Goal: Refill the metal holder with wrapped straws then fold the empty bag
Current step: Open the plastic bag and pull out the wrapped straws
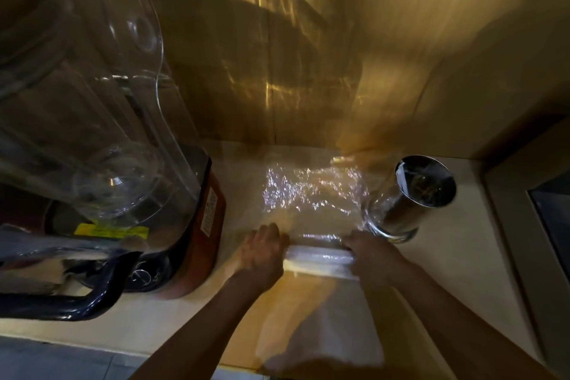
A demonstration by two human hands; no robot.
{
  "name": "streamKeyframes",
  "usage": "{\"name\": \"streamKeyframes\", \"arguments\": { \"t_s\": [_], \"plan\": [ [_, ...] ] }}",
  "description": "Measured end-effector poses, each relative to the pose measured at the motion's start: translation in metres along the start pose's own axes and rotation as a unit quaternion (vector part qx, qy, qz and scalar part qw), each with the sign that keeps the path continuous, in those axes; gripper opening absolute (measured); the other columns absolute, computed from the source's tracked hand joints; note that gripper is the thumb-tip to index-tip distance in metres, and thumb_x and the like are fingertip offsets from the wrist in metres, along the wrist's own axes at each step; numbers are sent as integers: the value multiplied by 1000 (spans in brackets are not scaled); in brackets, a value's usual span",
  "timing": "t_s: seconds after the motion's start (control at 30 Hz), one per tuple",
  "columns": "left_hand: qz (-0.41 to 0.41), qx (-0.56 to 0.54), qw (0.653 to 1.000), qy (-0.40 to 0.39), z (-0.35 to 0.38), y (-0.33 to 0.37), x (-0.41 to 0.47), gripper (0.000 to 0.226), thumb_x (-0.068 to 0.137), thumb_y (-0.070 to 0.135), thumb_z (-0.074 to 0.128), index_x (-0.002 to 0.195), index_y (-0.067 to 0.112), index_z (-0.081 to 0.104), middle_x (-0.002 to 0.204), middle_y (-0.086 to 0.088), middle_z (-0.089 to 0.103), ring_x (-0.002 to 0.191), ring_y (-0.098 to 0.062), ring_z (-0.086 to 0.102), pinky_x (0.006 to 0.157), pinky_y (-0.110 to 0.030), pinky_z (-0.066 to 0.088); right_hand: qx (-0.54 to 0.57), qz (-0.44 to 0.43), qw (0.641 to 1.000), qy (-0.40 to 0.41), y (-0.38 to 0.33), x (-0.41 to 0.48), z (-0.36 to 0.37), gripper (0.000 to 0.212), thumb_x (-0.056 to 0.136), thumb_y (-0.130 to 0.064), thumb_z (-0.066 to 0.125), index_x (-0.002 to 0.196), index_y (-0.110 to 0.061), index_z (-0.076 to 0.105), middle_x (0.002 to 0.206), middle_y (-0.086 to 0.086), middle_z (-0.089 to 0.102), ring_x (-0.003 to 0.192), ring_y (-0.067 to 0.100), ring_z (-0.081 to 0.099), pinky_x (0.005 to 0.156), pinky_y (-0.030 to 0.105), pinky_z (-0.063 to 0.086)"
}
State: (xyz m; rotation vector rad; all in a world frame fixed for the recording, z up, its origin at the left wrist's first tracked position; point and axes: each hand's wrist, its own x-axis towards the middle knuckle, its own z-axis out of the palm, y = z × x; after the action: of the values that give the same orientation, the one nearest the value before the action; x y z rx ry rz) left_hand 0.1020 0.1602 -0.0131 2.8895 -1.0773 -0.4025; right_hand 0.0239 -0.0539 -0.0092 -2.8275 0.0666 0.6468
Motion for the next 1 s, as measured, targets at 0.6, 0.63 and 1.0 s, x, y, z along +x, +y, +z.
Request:
{"name": "streamKeyframes", "arguments": {
  "t_s": [0.6,0.63,1.0],
  "plan": [
    [13,-52,995,81,48,11,-74,35,72,52,51,92,27,64,93,8,70,84,-14,67,84,-28,37,47,-61,992,96,-10,-45,44,21,80,-34,59,81,-15,67,87,6,70,86,23,65,76,28,46],
    [8,-47,995,90,46,12,-72,32,74,50,51,90,26,65,89,8,71,81,-13,68,84,-28,42,90,-23,992,87,-12,-43,40,19,83,-28,56,79,-12,66,88,10,69,87,27,63,75,30,44],
    [9,-83,997,5,68,15,-64,57,92,57,21,144,37,8,156,2,1,143,-26,-4,111,-29,-18,492,297,801,169,-11,-7,19,49,76,-33,70,117,-14,50,101,14,66,90,35,63,83,50,51]
  ]
}}
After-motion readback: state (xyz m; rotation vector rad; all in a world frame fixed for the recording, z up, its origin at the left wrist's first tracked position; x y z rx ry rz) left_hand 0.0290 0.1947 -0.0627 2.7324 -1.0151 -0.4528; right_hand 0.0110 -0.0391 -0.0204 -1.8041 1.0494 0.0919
